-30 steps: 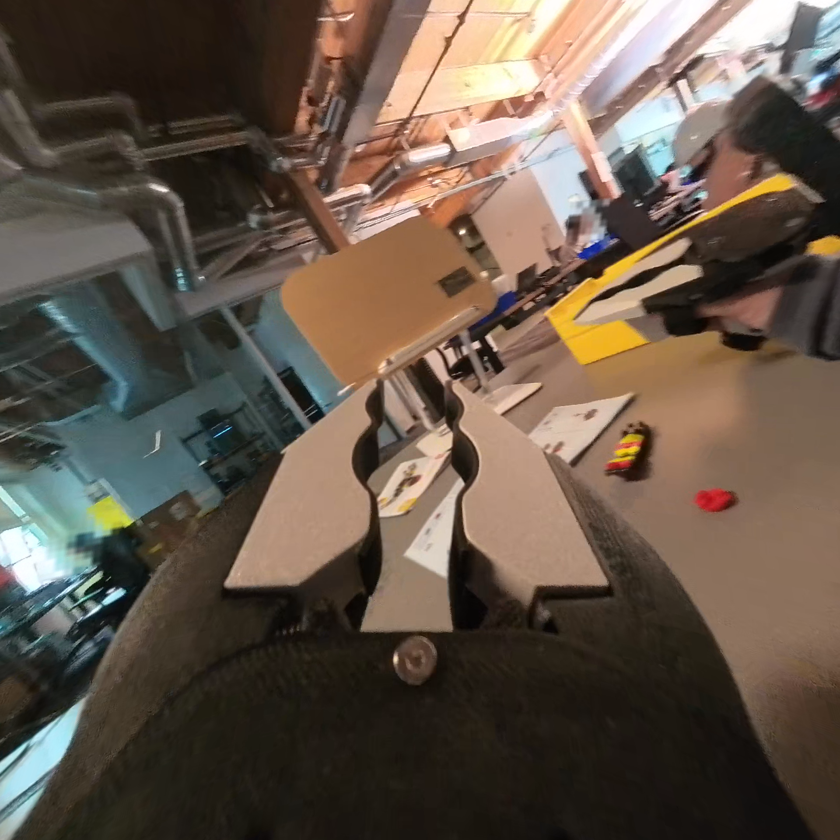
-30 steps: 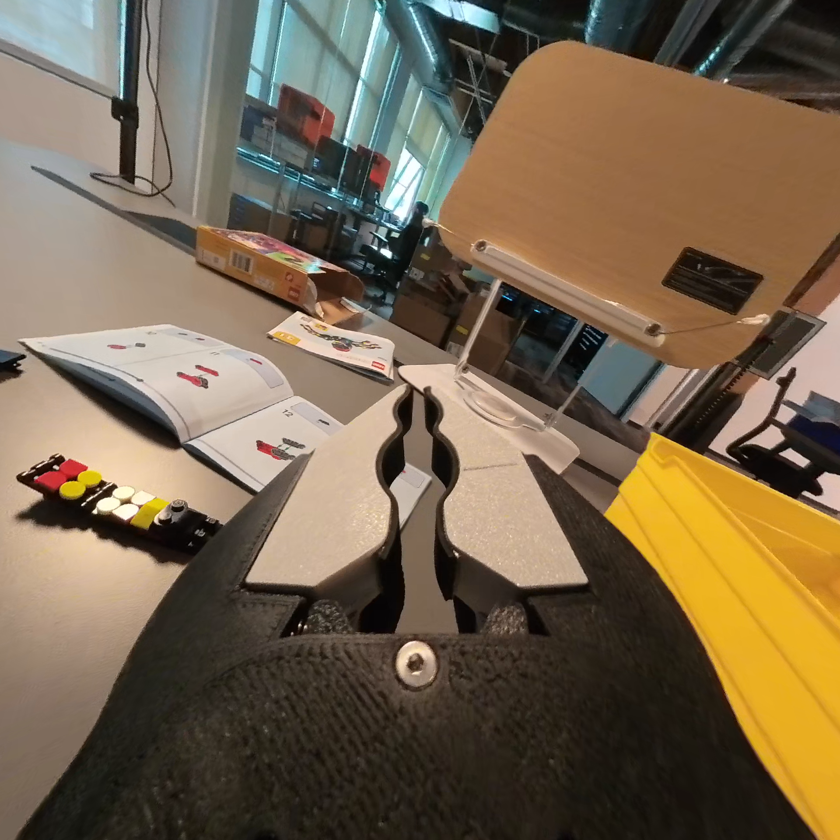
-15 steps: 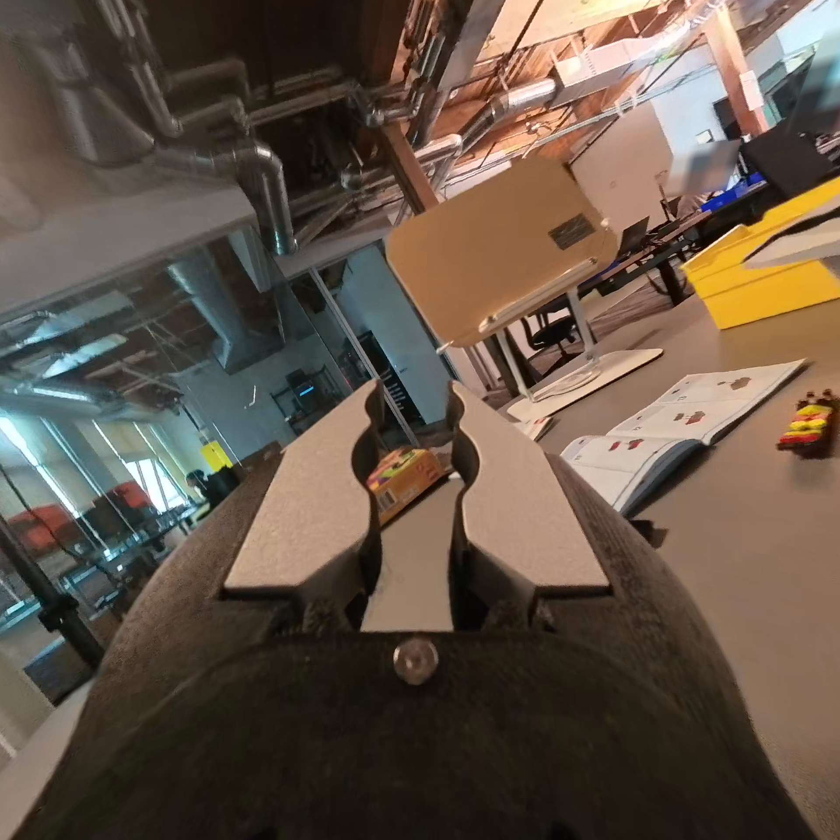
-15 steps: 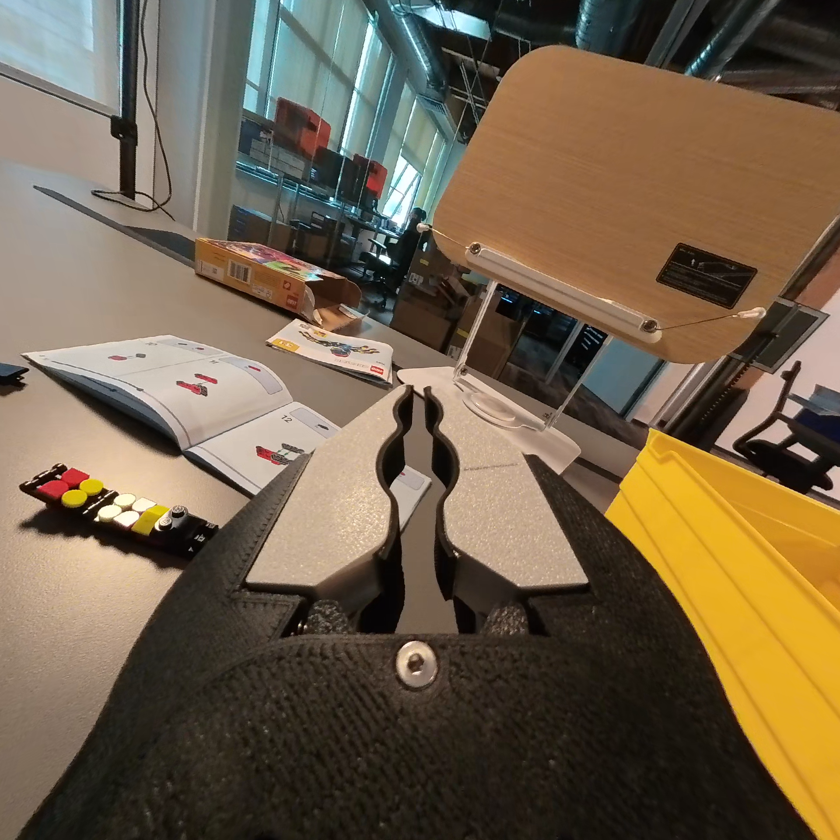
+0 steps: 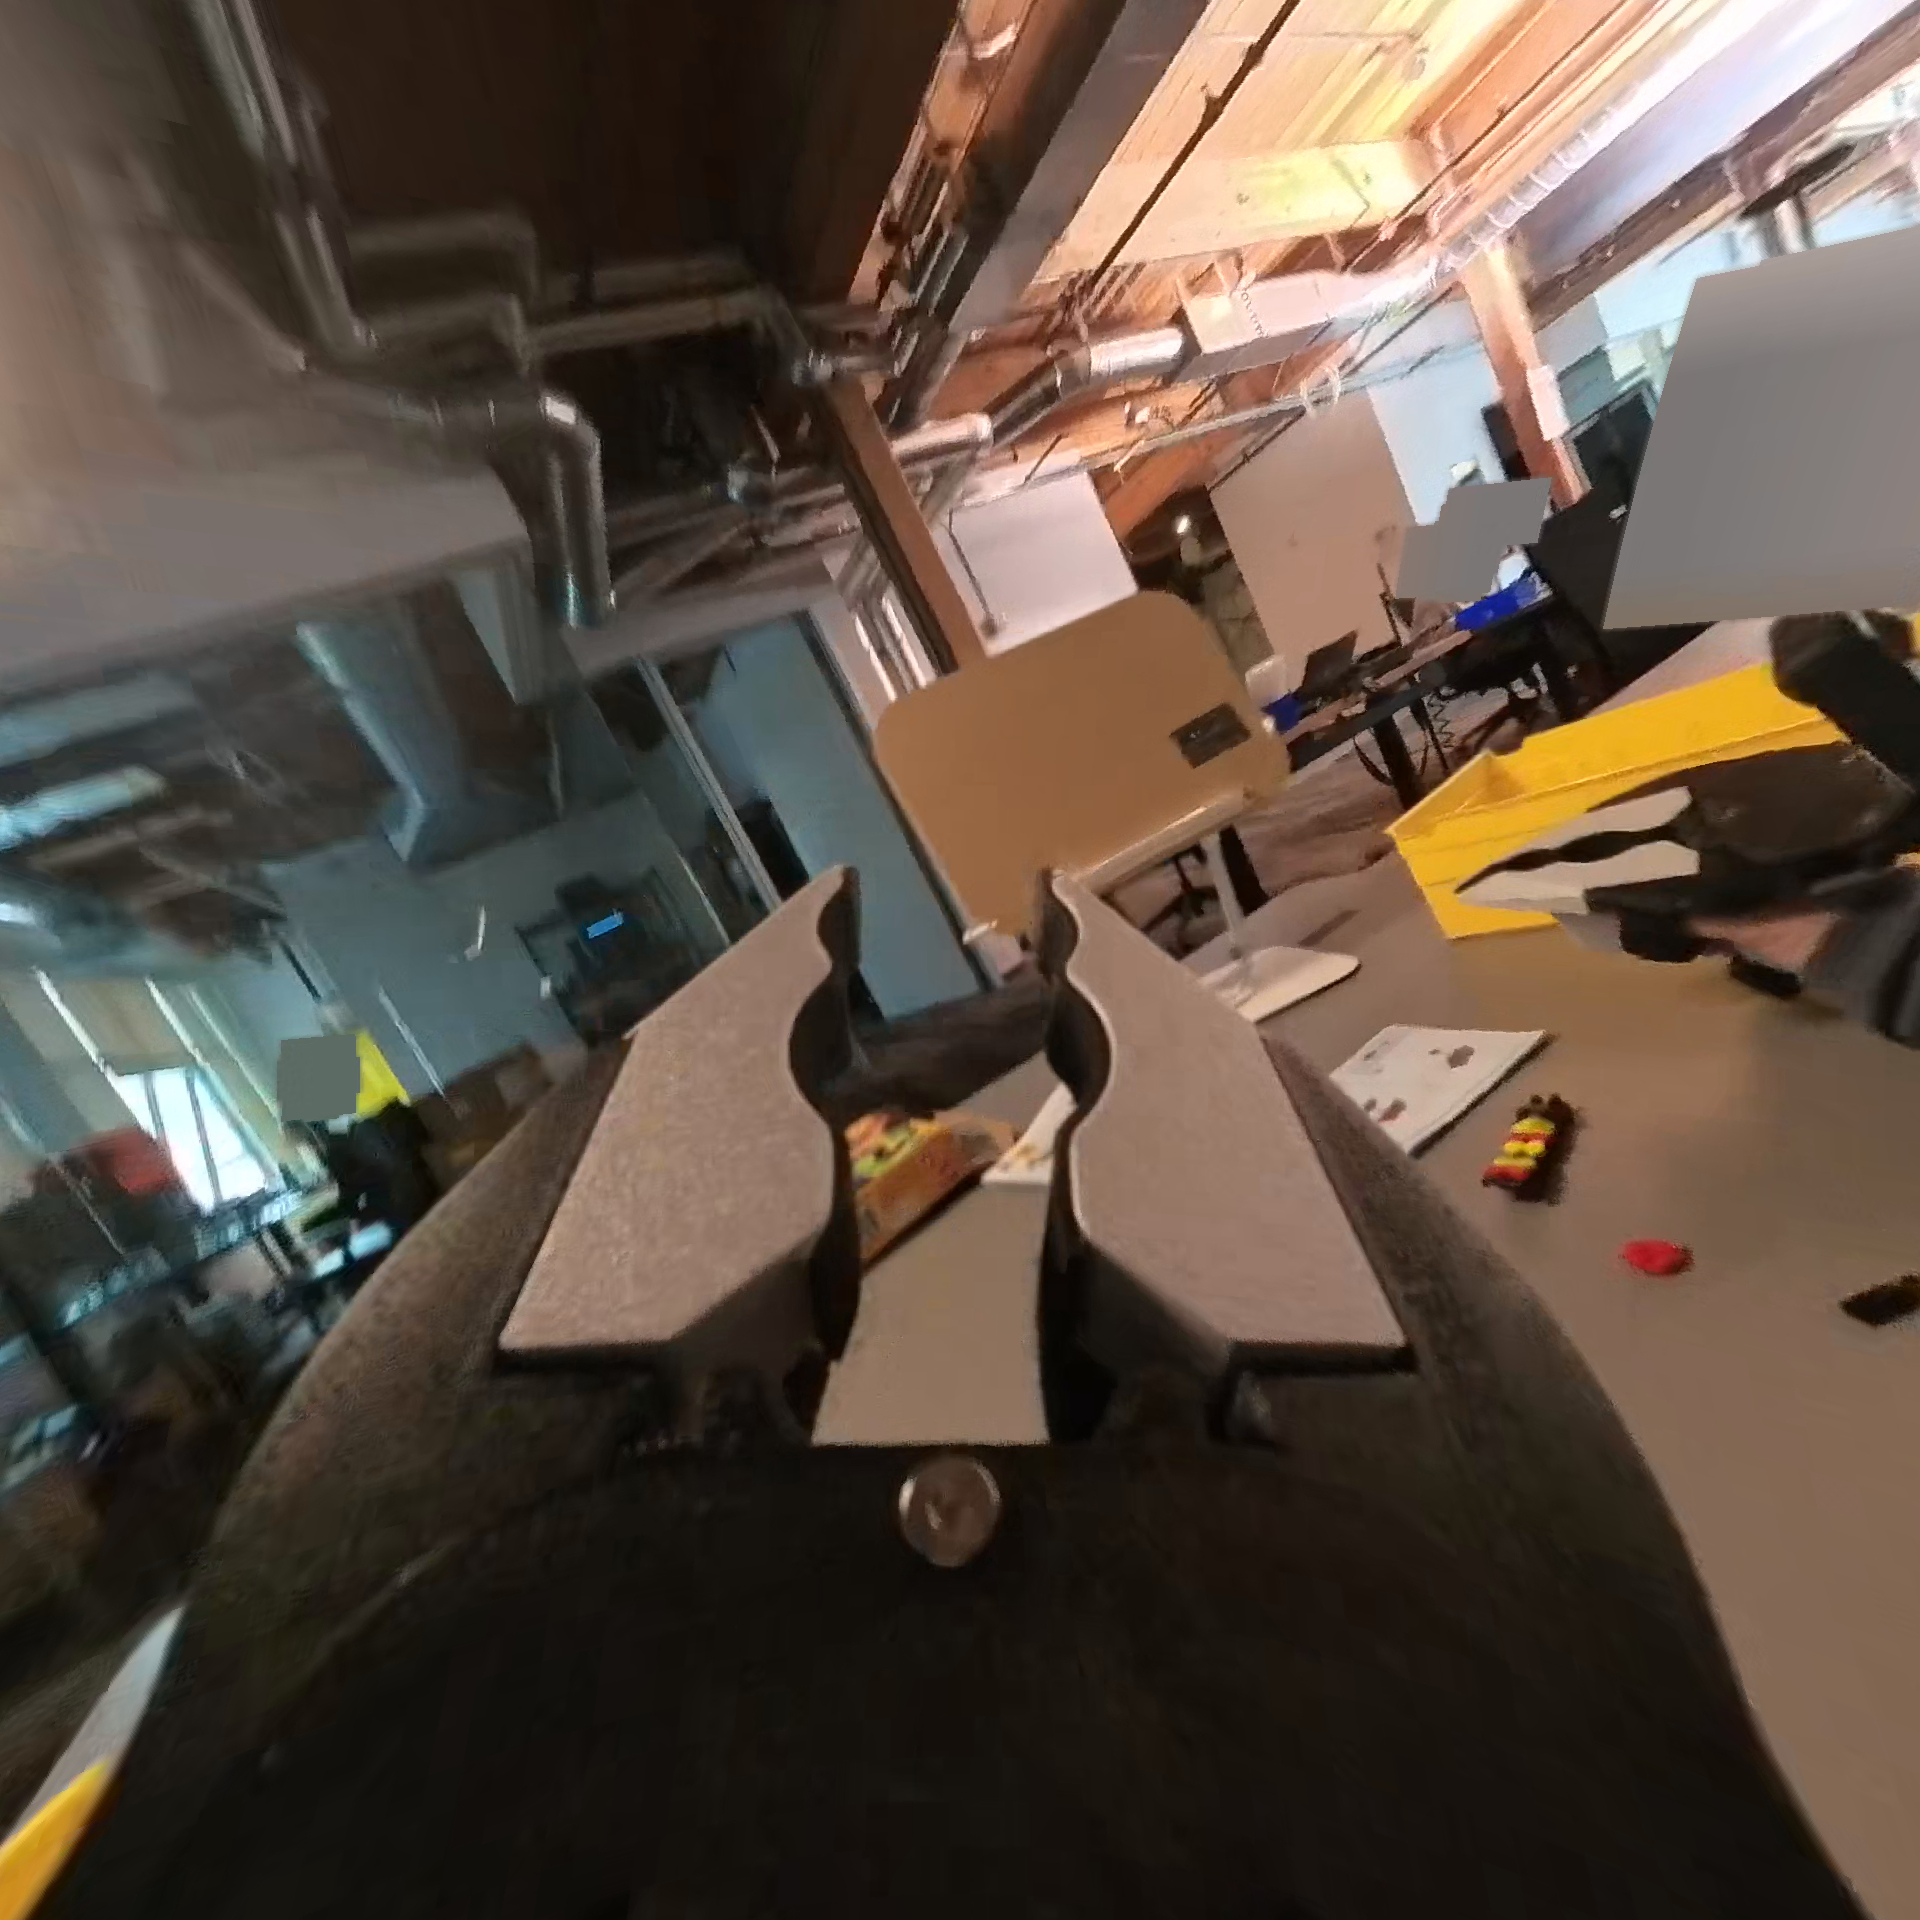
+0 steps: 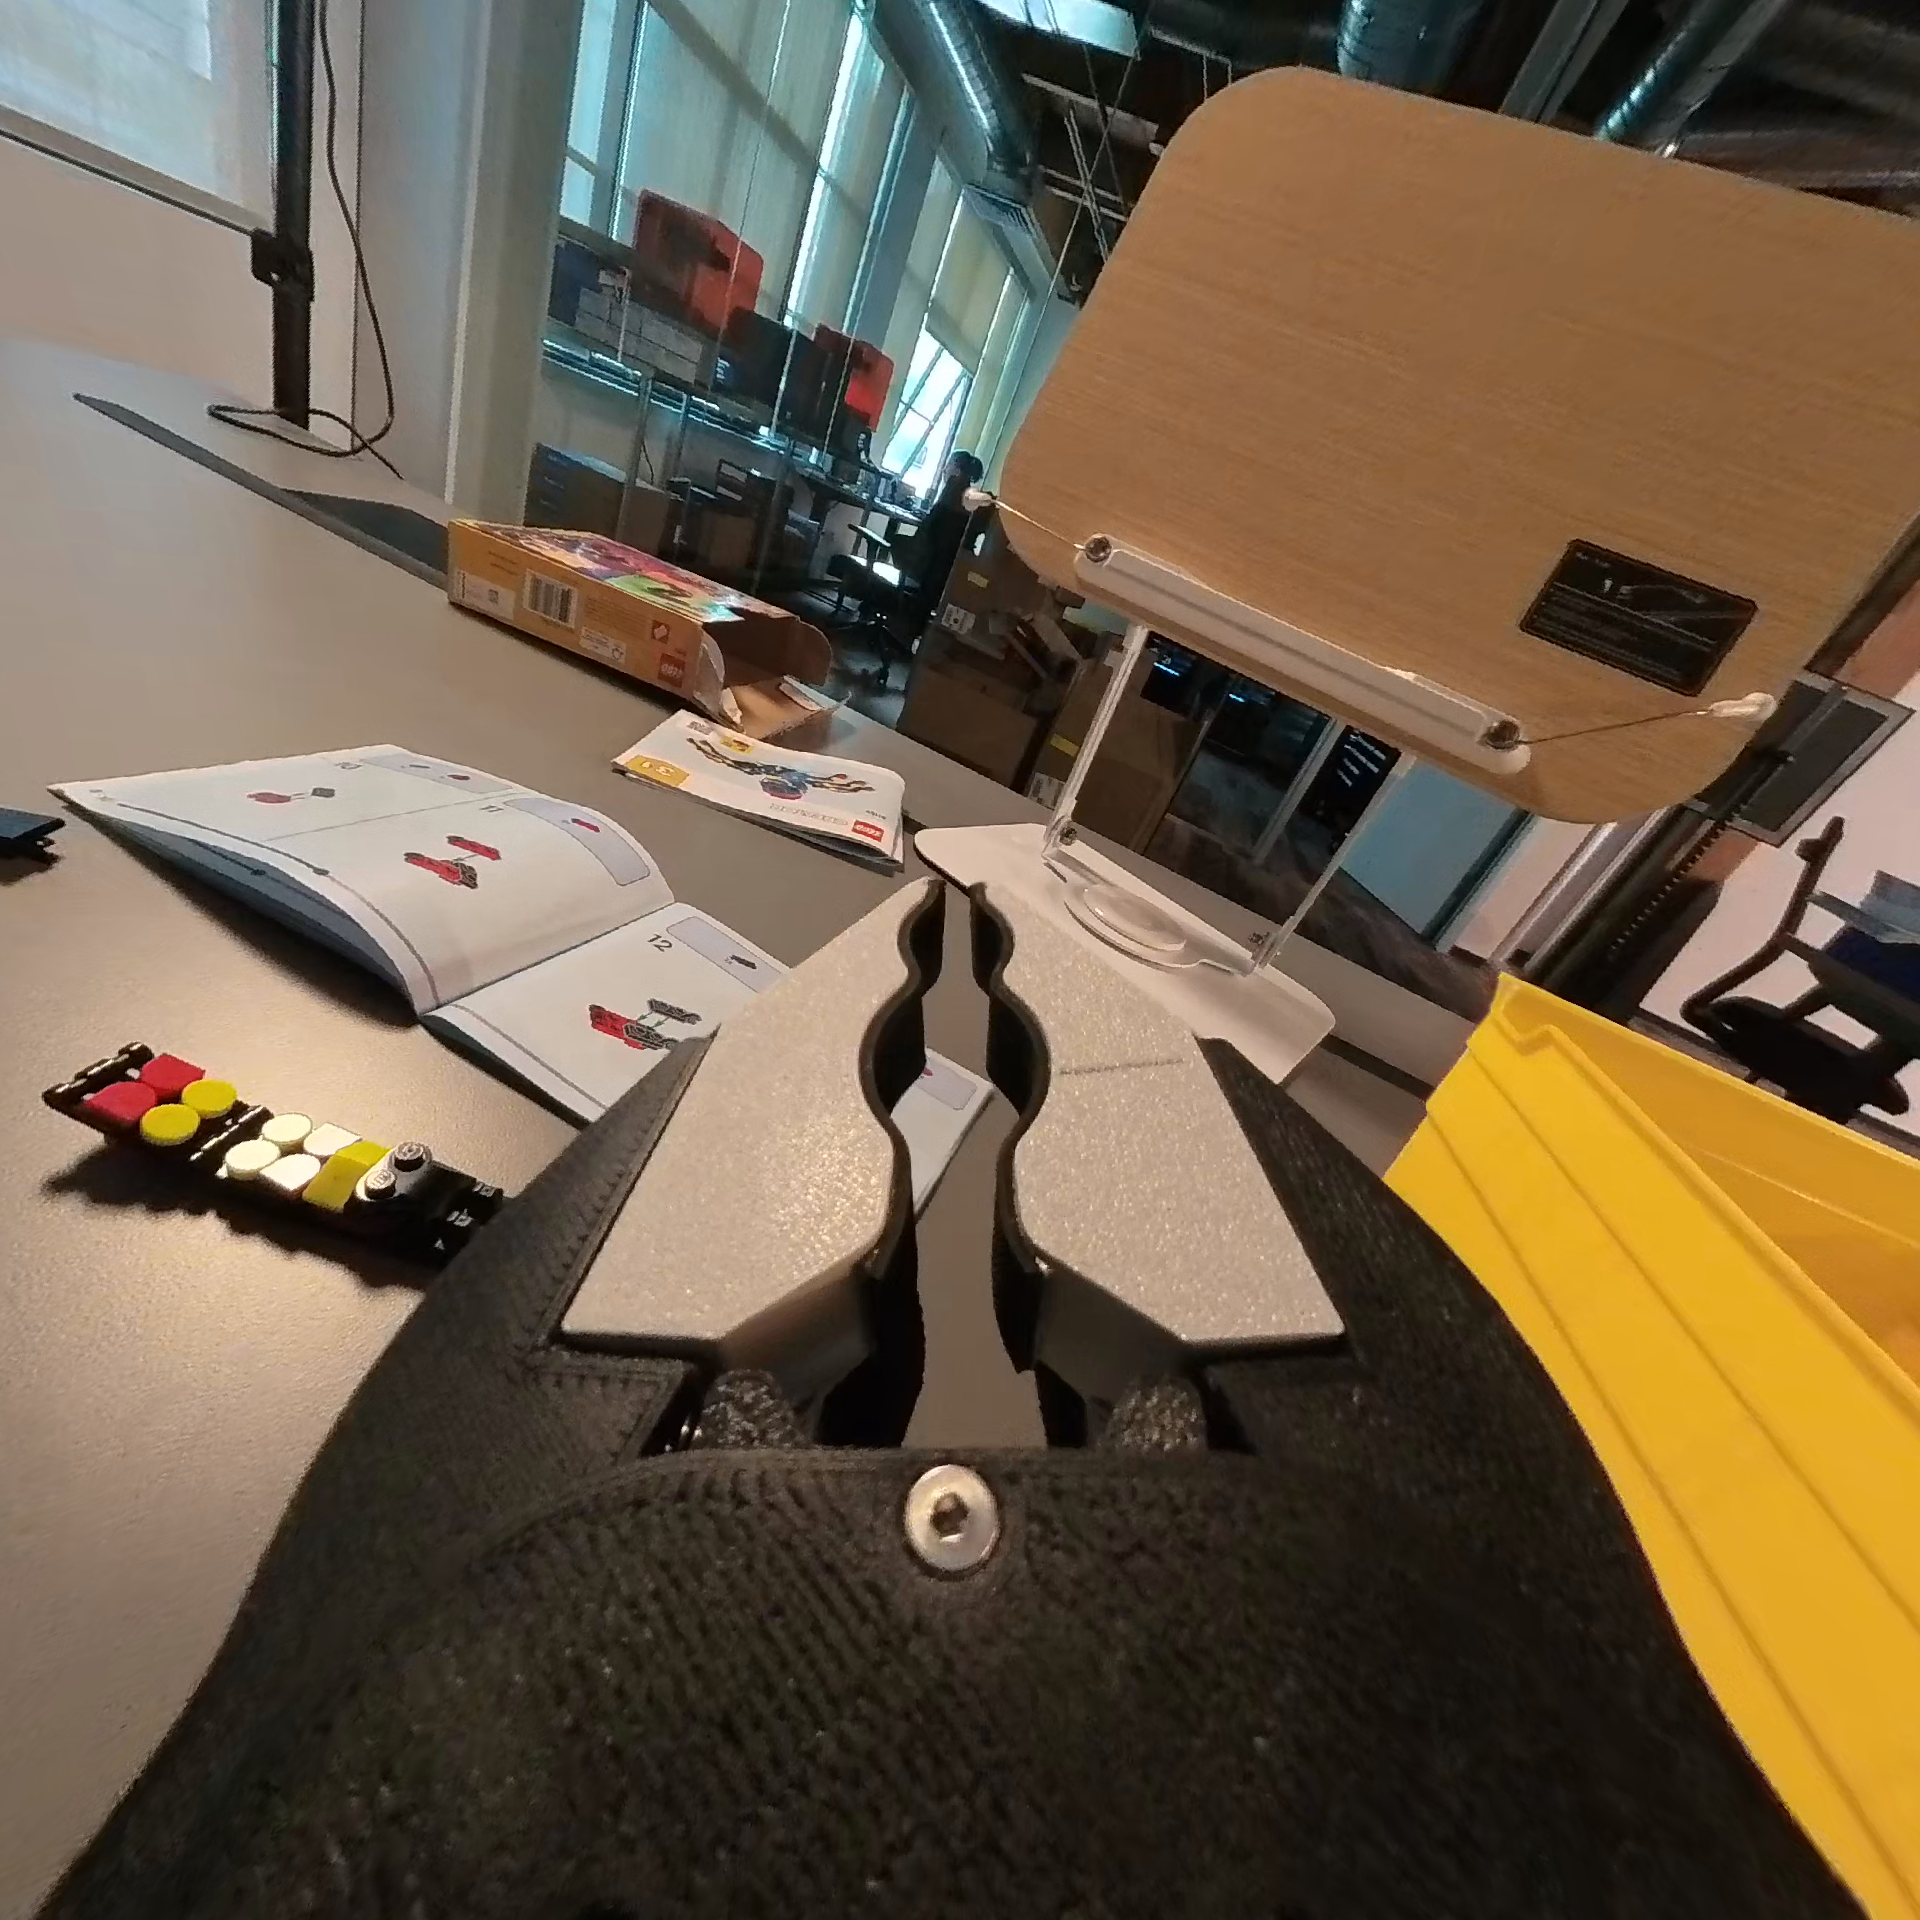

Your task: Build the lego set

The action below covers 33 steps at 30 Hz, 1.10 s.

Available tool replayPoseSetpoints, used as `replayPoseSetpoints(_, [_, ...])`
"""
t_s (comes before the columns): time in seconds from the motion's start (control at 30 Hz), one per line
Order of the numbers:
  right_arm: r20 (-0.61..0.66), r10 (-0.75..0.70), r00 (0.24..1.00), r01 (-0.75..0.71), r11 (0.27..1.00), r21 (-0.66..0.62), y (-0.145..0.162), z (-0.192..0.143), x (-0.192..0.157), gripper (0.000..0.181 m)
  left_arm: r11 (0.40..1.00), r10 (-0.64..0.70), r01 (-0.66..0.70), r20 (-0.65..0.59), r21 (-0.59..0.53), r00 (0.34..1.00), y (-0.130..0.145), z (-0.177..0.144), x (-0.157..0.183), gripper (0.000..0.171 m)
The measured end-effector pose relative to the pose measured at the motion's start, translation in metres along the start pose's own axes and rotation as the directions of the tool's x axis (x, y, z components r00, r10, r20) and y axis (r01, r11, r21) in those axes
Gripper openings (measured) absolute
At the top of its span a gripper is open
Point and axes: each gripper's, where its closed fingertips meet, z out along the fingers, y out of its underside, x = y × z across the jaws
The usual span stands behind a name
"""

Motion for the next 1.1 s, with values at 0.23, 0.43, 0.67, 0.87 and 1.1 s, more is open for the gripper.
replayPoseSetpoints(0.23, [0.012, -0.017, 1.000, 0.017, 1.000, -0.012, 0.001, 0.002, -0.003, 0.003, 0.911, 0.006, 0.077, 0.199, -0.404, 0.980, 0.022, -0.077, -0.121, 0.033])
replayPoseSetpoints(0.43, [0.007, -0.018, 1.000, 0.019, 1.000, -0.014, 0.001, 0.002, -0.003, 0.002, 0.558, -0.050, 0.121, 0.112, -0.821, 0.992, 0.100, -0.151, -0.146, 0.016])
replayPoseSetpoints(0.67, [0.002, -0.014, 1.000, 0.014, 1.000, -0.010, 0.001, 0.002, -0.002, 0.003, 0.157, -0.012, -0.018, -0.020, -0.987, 1.000, 0.168, -0.195, -0.147, 0.014])
replayPoseSetpoints(0.87, [-0.002, -0.004, 1.000, 0.004, 1.000, -0.002, 0.000, 0.001, -0.001, 0.003, 0.011, -0.240, 0.007, 0.004, -1.000, 0.971, 0.200, -0.207, -0.116, 0.014])
replayPoseSetpoints(1.1, [0.004, -0.009, 1.000, 0.009, 1.000, -0.007, 0.000, 0.001, -0.002, 0.003, -0.168, -0.420, 0.135, 0.194, -0.977, 0.887, 0.220, -0.223, -0.099, 0.015])
